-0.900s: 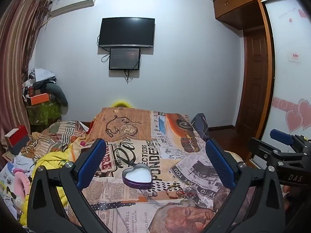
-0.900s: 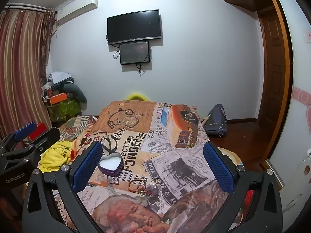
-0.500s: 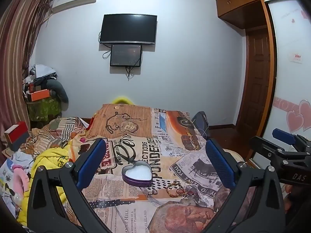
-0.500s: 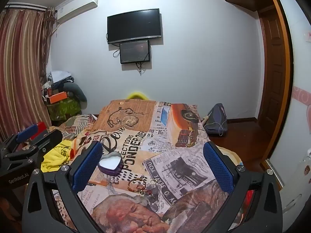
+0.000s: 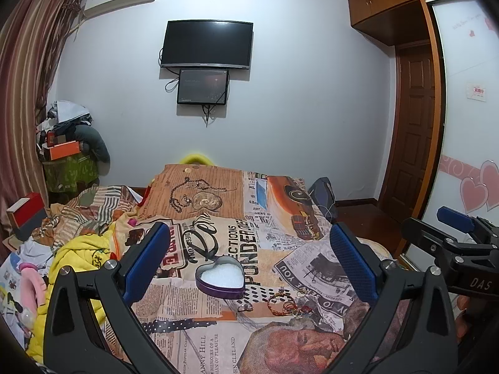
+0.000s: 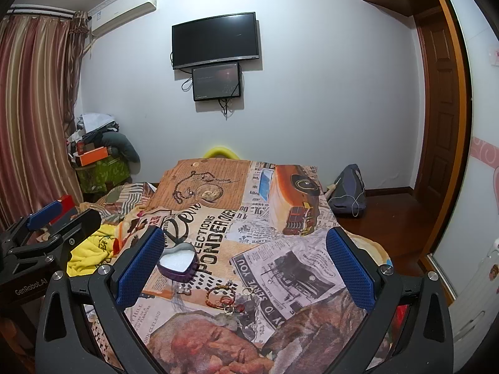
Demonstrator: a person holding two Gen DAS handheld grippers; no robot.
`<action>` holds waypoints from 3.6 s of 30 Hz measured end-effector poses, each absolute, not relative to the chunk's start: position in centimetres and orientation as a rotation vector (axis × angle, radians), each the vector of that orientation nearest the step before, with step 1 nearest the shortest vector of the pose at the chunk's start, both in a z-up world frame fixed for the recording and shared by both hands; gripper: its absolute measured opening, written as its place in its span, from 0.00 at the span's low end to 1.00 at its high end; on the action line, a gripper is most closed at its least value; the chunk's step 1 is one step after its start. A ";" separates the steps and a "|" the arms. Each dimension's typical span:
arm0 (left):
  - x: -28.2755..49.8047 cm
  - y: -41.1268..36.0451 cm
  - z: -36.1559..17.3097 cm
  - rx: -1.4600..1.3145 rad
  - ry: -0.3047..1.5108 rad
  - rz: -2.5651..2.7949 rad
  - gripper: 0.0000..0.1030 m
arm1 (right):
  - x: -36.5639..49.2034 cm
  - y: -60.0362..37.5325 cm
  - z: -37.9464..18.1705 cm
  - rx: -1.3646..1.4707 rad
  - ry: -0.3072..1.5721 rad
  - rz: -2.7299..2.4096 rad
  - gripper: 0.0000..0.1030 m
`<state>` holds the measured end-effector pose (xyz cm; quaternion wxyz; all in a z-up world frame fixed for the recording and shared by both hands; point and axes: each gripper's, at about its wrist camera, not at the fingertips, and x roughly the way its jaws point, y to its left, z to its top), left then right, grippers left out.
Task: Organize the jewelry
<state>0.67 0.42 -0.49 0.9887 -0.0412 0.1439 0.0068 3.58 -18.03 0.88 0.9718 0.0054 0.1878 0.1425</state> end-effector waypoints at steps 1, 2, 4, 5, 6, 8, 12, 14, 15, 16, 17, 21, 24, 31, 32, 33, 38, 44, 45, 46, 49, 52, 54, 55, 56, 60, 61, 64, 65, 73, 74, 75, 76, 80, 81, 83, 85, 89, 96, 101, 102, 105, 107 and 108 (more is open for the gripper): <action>0.7 0.4 -0.5 -0.082 0.288 0.015 1.00 | 3.6 -18.0 0.9 0.010 0.380 0.288 1.00; 0.7 0.4 -0.5 -0.082 0.288 0.016 1.00 | 3.6 -18.0 0.9 0.010 0.379 0.288 1.00; 0.7 0.5 -0.5 -0.083 0.289 0.013 1.00 | 3.6 -18.1 1.1 0.011 0.381 0.288 1.00; 0.7 0.5 -0.5 -0.083 0.289 0.013 1.00 | 3.5 -18.0 1.0 0.011 0.380 0.288 1.00; 0.7 0.4 -0.5 -0.082 0.289 0.014 1.00 | 3.5 -18.1 1.0 0.012 0.379 0.289 1.00; 0.6 0.5 -0.5 -0.082 0.289 0.014 1.00 | 3.3 -18.0 1.0 0.015 0.378 0.290 1.00; 0.6 0.5 -0.5 -0.083 0.288 0.015 1.00 | 3.5 -17.8 0.8 0.019 0.378 0.294 1.00; 0.6 0.5 -0.5 -0.082 0.289 0.015 1.00 | 3.6 -17.8 0.6 0.019 0.378 0.295 1.00; 0.6 0.5 -0.5 -0.082 0.288 0.014 1.00 | 3.6 -17.8 0.6 0.019 0.378 0.295 1.00; 0.6 0.5 -0.5 -0.082 0.288 0.013 1.00 | 3.7 -17.9 0.7 0.020 0.379 0.295 1.00; 0.6 0.5 -0.5 -0.082 0.287 0.013 1.00 | 3.7 -17.9 0.7 0.020 0.379 0.295 1.00; 0.6 0.6 -0.5 -0.083 0.287 0.013 1.00 | 3.6 -17.9 0.8 0.022 0.378 0.294 1.00; 0.6 0.6 -0.5 -0.082 0.286 0.013 1.00 | 3.5 -17.9 0.8 0.022 0.377 0.295 1.00; 0.5 0.6 -0.5 -0.083 0.286 0.013 1.00 | 3.6 -18.0 1.0 0.023 0.379 0.295 1.00; 0.5 0.5 -0.5 -0.083 0.286 0.013 1.00 | 3.6 -17.9 1.0 0.023 0.378 0.295 1.00; 0.5 0.5 -0.5 -0.082 0.286 0.014 1.00 | 3.6 -18.0 1.0 0.023 0.378 0.295 1.00; 0.5 0.5 -0.4 -0.079 0.287 0.012 1.00 | 3.6 -18.0 1.0 0.025 0.380 0.295 1.00; 0.5 0.4 -0.4 -0.077 0.287 0.012 1.00 | 3.5 -18.0 1.0 0.024 0.380 0.296 1.00; 0.5 0.5 -0.4 -0.077 0.287 0.012 1.00 | 3.5 -18.0 1.0 0.024 0.380 0.295 1.00; 0.5 0.5 -0.4 -0.077 0.287 0.013 1.00 | 3.5 -18.0 1.0 0.024 0.380 0.295 1.00; 0.5 0.4 -0.4 -0.076 0.287 0.013 1.00 | 3.6 -17.9 1.0 0.024 0.385 0.295 1.00; 0.4 0.4 -0.4 -0.077 0.287 0.011 1.00 | 3.6 -18.0 1.0 0.029 0.385 0.287 1.00; 0.5 0.4 -0.5 -0.076 0.288 0.014 1.00 | 3.7 -18.2 1.0 0.036 0.386 0.283 1.00; 0.5 0.4 -0.5 -0.077 0.289 0.013 1.00 | 3.8 -18.3 0.9 0.039 0.389 0.283 1.00; 0.5 0.4 -0.5 -0.077 0.291 0.013 1.00 | 3.9 -18.3 0.9 0.042 0.392 0.279 1.00; 0.9 0.5 -0.7 -0.081 0.298 0.016 1.00 | 4.0 -18.4 0.7 0.042 0.399 0.272 1.00; 1.1 0.6 -0.8 -0.082 0.302 0.016 1.00 | 4.1 -18.5 0.6 0.041 0.400 0.271 1.00; 1.7 0.8 -1.1 -0.088 0.318 0.016 1.00 | 4.7 -18.7 0.2 0.036 0.413 0.268 1.00; 2.1 0.9 -1.2 -0.089 0.326 0.016 1.00 | 5.0 -18.7 0.0 0.034 0.419 0.267 1.00; 5.6 1.3 -3.7 -0.102 0.422 0.002 1.00 | 7.6 -18.9 -2.7 0.005 0.513 0.253 1.00; 6.1 1.3 -4.2 -0.104 0.436 0.001 1.00 | 8.2 -19.0 -3.4 0.001 0.534 0.252 1.00; 6.7 1.4 -4.7 -0.107 0.452 0.001 1.00 | 8.6 -19.0 -3.8 -0.004 0.551 0.250 1.00; 7.3 1.4 -5.2 -0.109 0.468 -0.001 1.00 | 8.9 -19.1 -4.1 -0.008 0.562 0.250 1.00; 9.4 1.5 -7.7 -0.111 0.528 -0.005 1.00 | 10.6 -19.4 -6.3 -0.030 0.636 0.255 1.00; 9.9 1.4 -8.4 -0.105 0.546 -0.001 1.00 | 10.9 -19.6 -6.5 -0.030 0.650 0.256 1.00; 11.0 1.3 -9.9 -0.082 0.586 0.007 1.00 | 11.6 -20.0 -7.7 -0.030 0.689 0.262 1.00; 11.8 1.2 -11.4 -0.059 0.630 0.012 1.00 | 12.3 -20.2 -8.8 -0.036 0.725 0.264 0.99; 13.4 1.2 -14.2 -0.063 0.724 -0.021 1.00 | 13.7 -20.7 -11.1 -0.042 0.808 0.286 0.91; 15.8 0.9 -17.9 -0.085 0.862 -0.054 0.85 | 16.5 -21.3 -14.6 -0.015 0.935 0.354 0.66; 16.6 1.4 -19.6 -0.113 0.929 -0.054 0.76 | 18.5 -21.2 -15.6 -0.021 0.963 0.390 0.61; 16.8 1.7 -19.9 -0.124 0.941 -0.053 0.73 | 18.9 -21.2 -15.7 -0.021 0.968 0.399 0.61; 16.8 2.2 -20.1 -0.145 0.948 -0.054 0.69 | 20.3 -21.0 -16.1 -0.029 0.986 0.417 0.54; 16.8 2.2 -20.1 -0.148 0.948 -0.060 0.65 | 21.0 -20.7 -16.4 -0.053 0.991 0.424 0.50; 16.8 2.1 -20.1 -0.150 0.950 -0.065 0.60 | 21.3 -20.6 -16.5 -0.060 0.993 0.429 0.49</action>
